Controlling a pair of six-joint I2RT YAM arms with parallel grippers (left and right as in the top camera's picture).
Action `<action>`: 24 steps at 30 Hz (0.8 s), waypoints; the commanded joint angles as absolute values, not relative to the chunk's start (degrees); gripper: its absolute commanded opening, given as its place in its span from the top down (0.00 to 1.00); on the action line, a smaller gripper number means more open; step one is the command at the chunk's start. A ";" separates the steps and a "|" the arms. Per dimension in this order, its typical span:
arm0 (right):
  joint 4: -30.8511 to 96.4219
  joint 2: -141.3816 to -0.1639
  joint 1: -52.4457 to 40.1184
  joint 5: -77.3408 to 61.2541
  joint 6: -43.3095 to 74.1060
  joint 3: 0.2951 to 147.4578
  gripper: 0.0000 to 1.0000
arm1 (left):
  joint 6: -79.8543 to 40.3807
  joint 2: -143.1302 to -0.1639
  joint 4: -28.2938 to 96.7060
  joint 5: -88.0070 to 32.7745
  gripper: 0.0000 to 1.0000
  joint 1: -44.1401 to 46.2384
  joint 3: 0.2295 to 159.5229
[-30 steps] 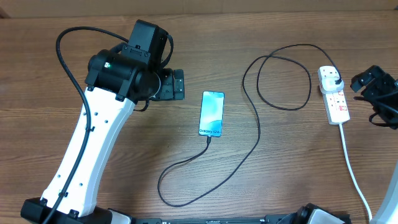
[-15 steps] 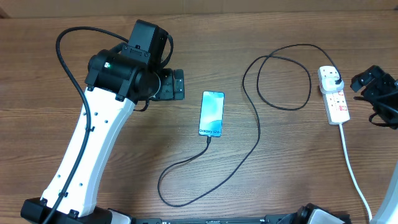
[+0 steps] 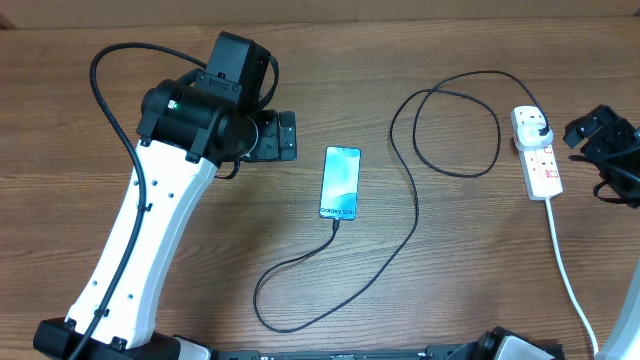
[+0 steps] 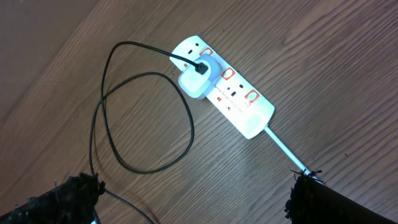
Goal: Plug charger to phone and switch on socket
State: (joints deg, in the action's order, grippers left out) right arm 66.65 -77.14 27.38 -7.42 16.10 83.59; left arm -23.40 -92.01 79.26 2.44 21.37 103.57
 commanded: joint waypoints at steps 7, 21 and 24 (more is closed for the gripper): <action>66.50 -76.69 27.44 -7.09 16.32 85.30 0.00 | -22.70 -92.47 79.09 3.40 0.00 21.45 104.09; 66.52 -76.69 27.44 -7.09 16.32 85.30 0.00 | -22.24 -90.61 77.76 7.94 0.00 22.20 104.07; 66.52 -76.69 27.44 -7.09 16.32 85.30 0.00 | -22.26 -89.89 77.14 10.63 0.00 23.09 103.98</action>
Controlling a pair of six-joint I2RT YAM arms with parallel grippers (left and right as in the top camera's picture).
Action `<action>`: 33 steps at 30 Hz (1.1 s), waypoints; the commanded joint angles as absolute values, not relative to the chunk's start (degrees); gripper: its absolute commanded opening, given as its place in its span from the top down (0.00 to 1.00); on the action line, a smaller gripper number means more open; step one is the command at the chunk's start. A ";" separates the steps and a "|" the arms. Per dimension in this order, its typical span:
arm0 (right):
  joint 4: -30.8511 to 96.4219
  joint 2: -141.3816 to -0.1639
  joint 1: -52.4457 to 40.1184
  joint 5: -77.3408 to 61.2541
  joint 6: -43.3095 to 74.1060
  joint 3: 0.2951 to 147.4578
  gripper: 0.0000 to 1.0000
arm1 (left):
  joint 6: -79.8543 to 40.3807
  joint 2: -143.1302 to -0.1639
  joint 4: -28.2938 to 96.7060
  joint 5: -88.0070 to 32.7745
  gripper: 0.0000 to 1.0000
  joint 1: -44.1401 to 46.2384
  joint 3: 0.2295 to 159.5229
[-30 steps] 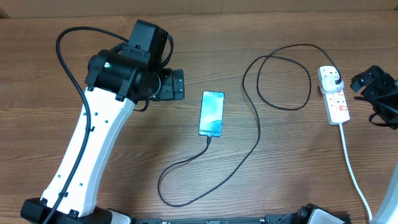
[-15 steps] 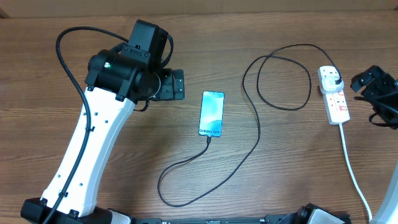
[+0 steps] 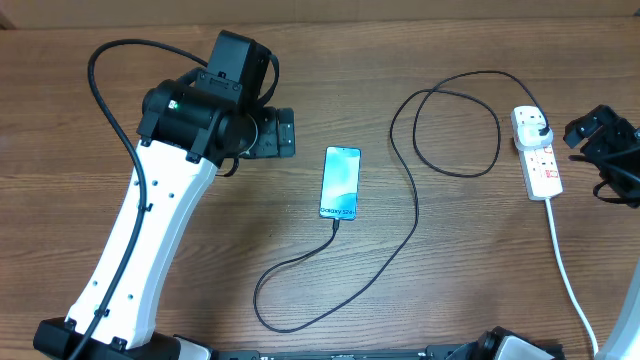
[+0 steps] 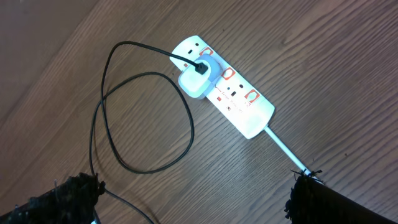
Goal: Plug charger to phone and switch on socket
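Observation:
The phone [image 3: 340, 183] lies face up mid-table with its screen lit. A black cable [image 3: 410, 190] meets the phone's bottom edge, loops across the table and ends at a white charger [image 4: 198, 79] plugged into the white power strip [image 4: 239, 106], which has red switches [image 4: 228, 73]. My right gripper [image 4: 193, 194] hangs open above the table beside the strip, holding nothing, and in the overhead view it [image 3: 603, 135] is just right of the strip [image 3: 540, 160]. My left gripper [image 3: 283, 135] hovers left of the phone's top, and its jaws cannot be made out.
The strip's white lead [image 3: 570, 280] runs toward the front right edge. A slack loop of black cable [image 3: 290, 300] lies near the front. The left arm [image 3: 150, 230] spans the table's left side.
My left gripper has shifted very slightly to the left, away from the phone. The right gripper, strip, cable and phone look unchanged.

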State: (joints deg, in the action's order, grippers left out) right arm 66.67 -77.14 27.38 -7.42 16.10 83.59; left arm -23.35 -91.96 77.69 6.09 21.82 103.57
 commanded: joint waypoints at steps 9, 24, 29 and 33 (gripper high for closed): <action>66.52 -76.69 27.44 -7.07 16.32 85.30 0.00 | -22.24 -88.66 71.72 13.96 0.00 25.23 102.48; 66.54 -76.69 27.44 -7.09 16.32 85.30 0.00 | -22.22 -71.77 38.06 13.54 0.00 25.08 65.04; 66.52 -76.69 27.44 -7.09 16.32 85.30 0.00 | -19.92 -63.33 27.00 13.87 0.01 24.71 52.73; 66.54 -76.69 27.44 -7.09 16.32 85.30 0.00 | -19.20 -56.58 16.38 13.67 0.00 23.31 43.75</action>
